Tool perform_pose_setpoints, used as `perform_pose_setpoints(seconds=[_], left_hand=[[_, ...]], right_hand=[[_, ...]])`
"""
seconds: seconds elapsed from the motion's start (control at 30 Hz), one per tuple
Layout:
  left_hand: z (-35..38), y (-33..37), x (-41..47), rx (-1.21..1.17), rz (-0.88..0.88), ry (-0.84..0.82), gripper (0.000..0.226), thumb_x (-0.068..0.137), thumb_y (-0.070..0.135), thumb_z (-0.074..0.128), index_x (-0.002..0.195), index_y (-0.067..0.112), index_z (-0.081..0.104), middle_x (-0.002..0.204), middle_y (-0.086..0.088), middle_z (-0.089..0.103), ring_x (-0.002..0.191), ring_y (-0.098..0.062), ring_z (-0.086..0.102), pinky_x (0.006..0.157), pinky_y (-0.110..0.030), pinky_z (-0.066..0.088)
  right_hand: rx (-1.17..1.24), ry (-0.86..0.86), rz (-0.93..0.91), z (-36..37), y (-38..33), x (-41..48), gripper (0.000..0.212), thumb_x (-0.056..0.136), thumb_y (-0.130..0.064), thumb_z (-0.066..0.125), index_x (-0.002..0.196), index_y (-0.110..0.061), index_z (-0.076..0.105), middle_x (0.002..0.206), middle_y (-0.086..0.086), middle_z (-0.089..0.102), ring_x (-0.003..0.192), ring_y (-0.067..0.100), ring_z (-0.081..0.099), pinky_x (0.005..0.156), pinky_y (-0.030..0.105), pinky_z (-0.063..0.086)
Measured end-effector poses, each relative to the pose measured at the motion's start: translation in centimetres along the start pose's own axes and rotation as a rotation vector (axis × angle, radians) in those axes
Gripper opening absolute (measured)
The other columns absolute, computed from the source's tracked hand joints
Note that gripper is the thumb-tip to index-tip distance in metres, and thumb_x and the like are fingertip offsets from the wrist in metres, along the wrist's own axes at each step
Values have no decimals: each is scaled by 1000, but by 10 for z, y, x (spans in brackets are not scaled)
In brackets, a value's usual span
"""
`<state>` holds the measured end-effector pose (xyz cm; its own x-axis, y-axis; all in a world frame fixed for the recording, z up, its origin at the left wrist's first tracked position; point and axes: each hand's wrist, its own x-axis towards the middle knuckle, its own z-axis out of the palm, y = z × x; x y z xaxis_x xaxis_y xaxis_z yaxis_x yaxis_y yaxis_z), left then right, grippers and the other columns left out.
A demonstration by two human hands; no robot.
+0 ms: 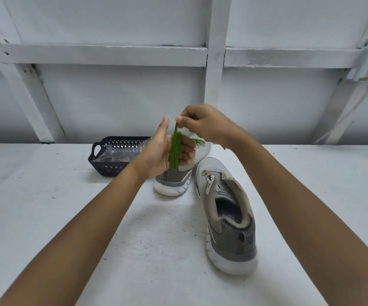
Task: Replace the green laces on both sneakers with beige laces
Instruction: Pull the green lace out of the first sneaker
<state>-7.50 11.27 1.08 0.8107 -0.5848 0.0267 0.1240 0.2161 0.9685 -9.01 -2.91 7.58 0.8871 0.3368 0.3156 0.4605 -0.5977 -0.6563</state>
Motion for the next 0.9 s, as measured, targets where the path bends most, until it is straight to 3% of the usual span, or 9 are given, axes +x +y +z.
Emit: perform_pose_setpoints(seconds=[0.1, 0.23, 0.33, 0.4, 0.5, 0.63, 0.77, 0.9], left_hand=[[2, 1, -3, -9, 3, -40, 79, 89, 64, 14, 63, 11, 66, 49, -3, 52, 42, -16, 49, 48, -24, 39], [0, 2, -4, -111, 85, -159, 50, 90, 47, 37, 64, 14, 64, 42, 5, 39, 35, -8, 38, 41, -20, 36], [-6, 6, -2, -258, 137, -252, 33, 85, 41, 59, 68, 12, 63, 43, 7, 41, 35, -5, 39, 41, -19, 39], [-11, 8, 0, -311, 157, -249, 35, 88, 39, 54, 68, 12, 63, 41, 8, 42, 35, -5, 40, 41, -19, 38], [-16, 8, 1, -359, 154, -246, 43, 92, 37, 39, 66, 11, 62, 40, 8, 42, 34, -4, 40, 41, -19, 38], [-16, 5, 1, -368, 147, -281, 37, 90, 35, 50, 65, 11, 61, 40, 7, 43, 34, -5, 42, 41, -19, 38], [-18, 5, 0, -347, 114, -290, 34, 85, 37, 59, 65, 9, 63, 41, 6, 44, 37, -6, 43, 44, -19, 40], [-16, 8, -3, -274, 74, -111, 51, 89, 40, 41, 54, 8, 61, 35, 4, 37, 34, -9, 39, 42, -19, 39]], right_hand=[[185, 9, 42, 9, 20, 6, 15, 95, -22, 55, 82, -15, 59, 55, -6, 39, 35, 2, 35, 38, 12, 26], [470, -22, 73, 27, 45, 4, 19, 97, -19, 51, 81, -19, 60, 56, -3, 35, 42, 3, 29, 39, 16, 22], [647, -99, 76, 38, 52, -4, 24, 99, -15, 45, 86, -21, 64, 61, -3, 48, 55, 5, 44, 47, 15, 33], [759, -170, 106, 43, 56, -7, 23, 99, -16, 44, 95, -16, 67, 74, 1, 63, 69, 9, 59, 58, 18, 45], [861, -261, 143, 45, 59, -8, 26, 99, -19, 44, 107, -7, 65, 90, 8, 67, 85, 16, 62, 68, 25, 51], [907, -288, 198, 46, 57, -8, 26, 98, -19, 43, 109, -5, 62, 93, 12, 62, 82, 13, 60, 66, 25, 51], [928, -284, 216, 46, 55, -7, 33, 88, -26, 55, 111, -2, 57, 107, 19, 52, 81, 13, 60, 65, 25, 51], [901, -286, 221, 47, 56, -6, 26, 95, -22, 47, 112, -3, 53, 104, 16, 52, 85, 16, 56, 64, 25, 50]])
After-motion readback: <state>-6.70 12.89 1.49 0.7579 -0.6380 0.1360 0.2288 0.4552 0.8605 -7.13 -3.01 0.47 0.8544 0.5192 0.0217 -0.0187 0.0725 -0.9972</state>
